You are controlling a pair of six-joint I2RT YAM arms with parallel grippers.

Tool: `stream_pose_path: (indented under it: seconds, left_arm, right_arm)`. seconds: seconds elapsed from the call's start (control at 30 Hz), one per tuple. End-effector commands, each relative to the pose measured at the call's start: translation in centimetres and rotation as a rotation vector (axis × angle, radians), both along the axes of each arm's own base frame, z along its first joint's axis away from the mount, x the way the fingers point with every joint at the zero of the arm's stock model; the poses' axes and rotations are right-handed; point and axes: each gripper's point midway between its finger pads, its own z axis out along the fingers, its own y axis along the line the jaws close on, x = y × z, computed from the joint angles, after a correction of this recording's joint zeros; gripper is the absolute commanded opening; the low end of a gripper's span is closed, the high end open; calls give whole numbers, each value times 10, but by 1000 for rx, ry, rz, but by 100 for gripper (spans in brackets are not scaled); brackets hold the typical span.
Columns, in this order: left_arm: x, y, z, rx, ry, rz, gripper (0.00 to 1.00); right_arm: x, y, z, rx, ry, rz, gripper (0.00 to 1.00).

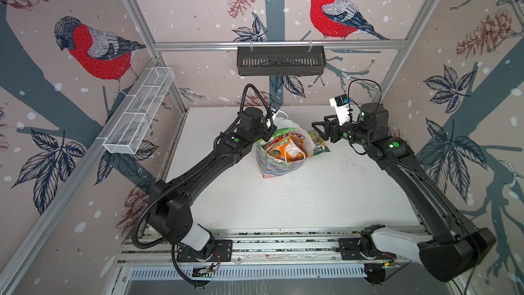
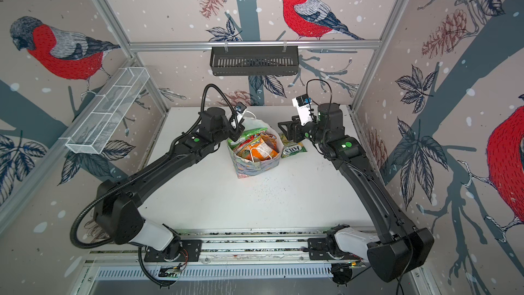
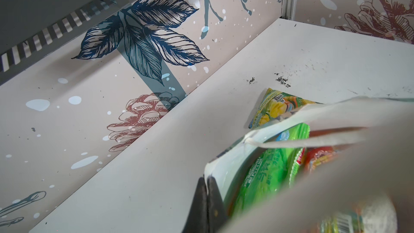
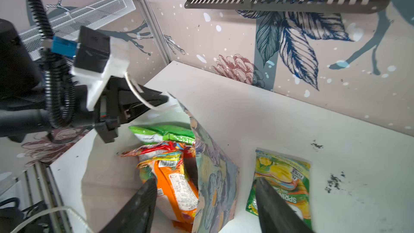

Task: Take the snacks out of the paper bag
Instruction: Place the paper bag at the top-center of the table.

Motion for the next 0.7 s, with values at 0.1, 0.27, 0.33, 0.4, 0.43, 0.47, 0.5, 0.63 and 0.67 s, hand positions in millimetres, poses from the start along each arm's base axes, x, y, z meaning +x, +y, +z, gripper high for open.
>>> stream_pose_path:
  seconds: [0.1,0.27,0.33,0.4,0.43,0.47,0.5,0.63,0.67]
  left_arm:
    - [24,-18,54,-75,-202,-34,2]
    - [37,-29,61,-83,-189,-47,4]
    - [41,-28,60,-78,-179,-35,6]
    - [41,-28,60,-79,-172,-28,9]
    - [42,-27,60,-79,-172,-24,11]
    - [42,-25,60,-77,-171,-18,11]
    - [42,-25,59,-75,-170,-17,11]
    - [41,-26,49,-67,-145,-25,10]
    - [41,-27,47,-68,-139,-32,9]
  right_arm:
    - [-2,0,-20,-12,65,11,74]
    - [6,4,-33,4,99,6,79]
    - [9,6,-34,13,102,10,79]
    - [17,11,-43,15,123,17,79]
    - [19,13,-45,20,129,21,80]
    - [22,14,-45,25,129,19,80]
    - [25,16,-44,31,126,18,80]
    - [26,27,-36,25,84,29,76]
    - [25,28,-33,13,66,25,76]
